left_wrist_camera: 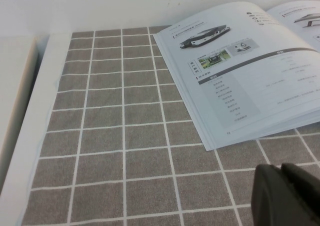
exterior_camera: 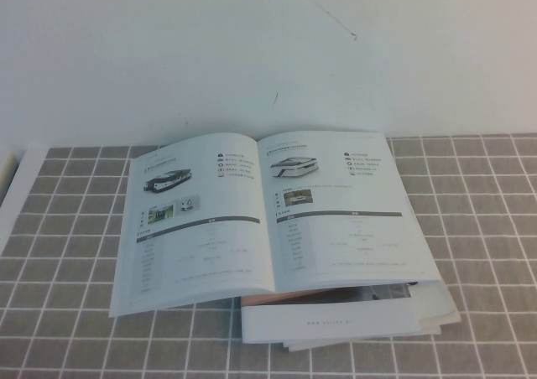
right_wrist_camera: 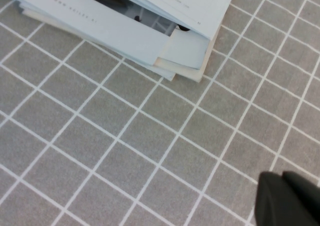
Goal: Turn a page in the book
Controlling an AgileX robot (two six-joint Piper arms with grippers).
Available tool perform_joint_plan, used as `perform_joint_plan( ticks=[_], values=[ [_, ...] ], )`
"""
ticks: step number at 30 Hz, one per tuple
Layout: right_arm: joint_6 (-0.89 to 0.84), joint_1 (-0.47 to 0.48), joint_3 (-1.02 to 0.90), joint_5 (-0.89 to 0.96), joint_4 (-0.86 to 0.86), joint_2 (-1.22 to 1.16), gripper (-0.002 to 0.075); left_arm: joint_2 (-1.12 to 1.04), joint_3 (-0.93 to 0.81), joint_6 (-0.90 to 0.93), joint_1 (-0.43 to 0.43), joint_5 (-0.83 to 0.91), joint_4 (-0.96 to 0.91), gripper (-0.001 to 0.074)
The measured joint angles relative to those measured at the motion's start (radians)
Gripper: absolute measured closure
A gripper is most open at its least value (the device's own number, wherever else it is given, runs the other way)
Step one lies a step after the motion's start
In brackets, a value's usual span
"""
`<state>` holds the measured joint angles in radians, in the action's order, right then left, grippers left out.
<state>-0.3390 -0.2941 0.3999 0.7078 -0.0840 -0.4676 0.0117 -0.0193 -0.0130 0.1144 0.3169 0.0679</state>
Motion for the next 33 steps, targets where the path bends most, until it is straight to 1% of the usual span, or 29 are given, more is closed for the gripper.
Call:
perform_joint_plan(
  ticks=[7, 10, 13, 15, 19, 25, 29, 33],
  values=[
    [0.002, 0.0, -0.024, -0.011, 0.004, 0.031, 0.0727, 0.0, 0.0, 0.0, 0.0, 0.0, 0.0, 0.0738],
    [0.038, 0.018, -0.083, -0.094, 0.045, 0.075, 0.0727, 0.0, 0.0, 0.0, 0.0, 0.0, 0.0, 0.0738],
    [0.068, 0.063, -0.16, -0.236, 0.084, 0.135, 0.0727, 0.0, 0.0, 0.0, 0.0, 0.002, 0.0, 0.0738],
    [0.079, 0.113, -0.237, -0.355, 0.095, 0.192, 0.0727, 0.0, 0.0, 0.0, 0.0, 0.002, 0.0, 0.0738],
    [0.081, 0.208, -0.341, -0.464, 0.102, 0.309, 0.0727, 0.0, 0.0, 0.0, 0.0, 0.002, 0.0, 0.0738],
    [0.083, 0.321, -0.427, -0.482, 0.084, 0.446, 0.0727, 0.0, 0.0, 0.0, 0.0, 0.002, 0.0, 0.0738],
    [0.083, 0.353, -0.427, -0.432, 0.065, 0.477, 0.0727, 0.0, 0.0, 0.0, 0.0, 0.002, 0.0, 0.0738],
    [0.083, 0.357, -0.427, -0.398, 0.05, 0.479, 0.0727, 0.0, 0.0, 0.0, 0.0, 0.002, 0.0, 0.0738]
  ],
)
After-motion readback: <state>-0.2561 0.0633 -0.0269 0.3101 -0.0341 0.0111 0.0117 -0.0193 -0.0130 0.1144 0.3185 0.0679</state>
